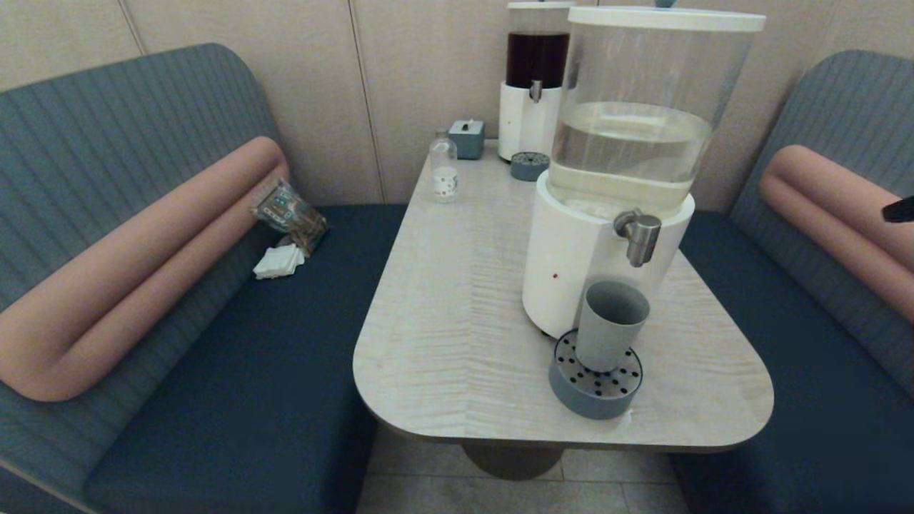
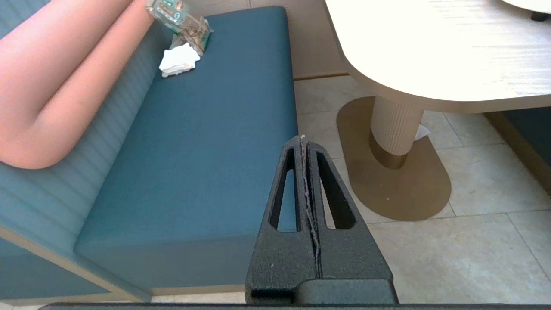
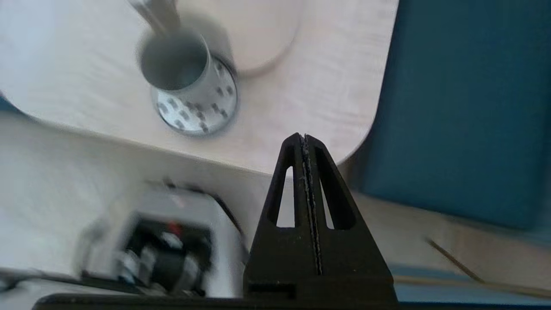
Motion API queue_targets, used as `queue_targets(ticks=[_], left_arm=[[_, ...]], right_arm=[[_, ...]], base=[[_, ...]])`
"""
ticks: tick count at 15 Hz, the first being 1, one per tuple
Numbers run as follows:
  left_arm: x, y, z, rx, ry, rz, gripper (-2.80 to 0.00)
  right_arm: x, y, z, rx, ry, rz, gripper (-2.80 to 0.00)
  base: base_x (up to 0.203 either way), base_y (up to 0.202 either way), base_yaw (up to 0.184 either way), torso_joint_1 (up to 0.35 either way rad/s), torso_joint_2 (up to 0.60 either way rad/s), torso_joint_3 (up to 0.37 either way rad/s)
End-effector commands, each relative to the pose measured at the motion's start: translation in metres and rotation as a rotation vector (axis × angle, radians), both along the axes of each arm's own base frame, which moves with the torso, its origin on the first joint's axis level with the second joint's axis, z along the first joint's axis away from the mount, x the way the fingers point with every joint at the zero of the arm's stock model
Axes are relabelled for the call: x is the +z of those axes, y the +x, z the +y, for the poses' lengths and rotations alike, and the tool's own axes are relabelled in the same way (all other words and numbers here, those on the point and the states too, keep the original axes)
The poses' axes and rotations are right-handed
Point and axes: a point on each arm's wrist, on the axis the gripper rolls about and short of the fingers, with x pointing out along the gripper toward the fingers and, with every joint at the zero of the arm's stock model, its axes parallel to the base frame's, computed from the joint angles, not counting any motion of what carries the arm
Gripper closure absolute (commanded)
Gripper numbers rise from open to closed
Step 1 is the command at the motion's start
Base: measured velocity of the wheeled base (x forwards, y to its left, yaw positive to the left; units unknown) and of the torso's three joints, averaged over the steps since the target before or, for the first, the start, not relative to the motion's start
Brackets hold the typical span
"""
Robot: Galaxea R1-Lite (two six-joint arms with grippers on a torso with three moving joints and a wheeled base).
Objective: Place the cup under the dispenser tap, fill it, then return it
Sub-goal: Turn on the faucet
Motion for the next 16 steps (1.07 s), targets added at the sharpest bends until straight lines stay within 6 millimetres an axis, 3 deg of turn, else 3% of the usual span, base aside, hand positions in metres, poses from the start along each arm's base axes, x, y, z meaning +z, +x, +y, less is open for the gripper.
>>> queue_targets(ticks=[1, 6, 16], left_arm=[[0.0, 0.0, 0.0, -0.002, 0.001, 0.0, 0.0], [0.0, 0.0, 0.0, 0.0, 0.001, 0.0, 0.0], [0.0, 0.0, 0.0, 0.001, 0.001, 0.0, 0.0]], right_arm=[[-0.016, 0.042, 0.029, 0.027, -0.101, 0.069, 0.0], [-0.023, 0.07, 0.056, 0.085, -0.073, 0.017, 0.0], [-0.047, 0.121, 0.076, 0.071, 0.004, 0.004, 0.0]], base=[[0.0, 0.0, 0.0, 0.0, 0.0, 0.0], [0.0, 0.0, 0.0, 0.0, 0.0, 0.0], [0.0, 0.0, 0.0, 0.0, 0.0, 0.0]])
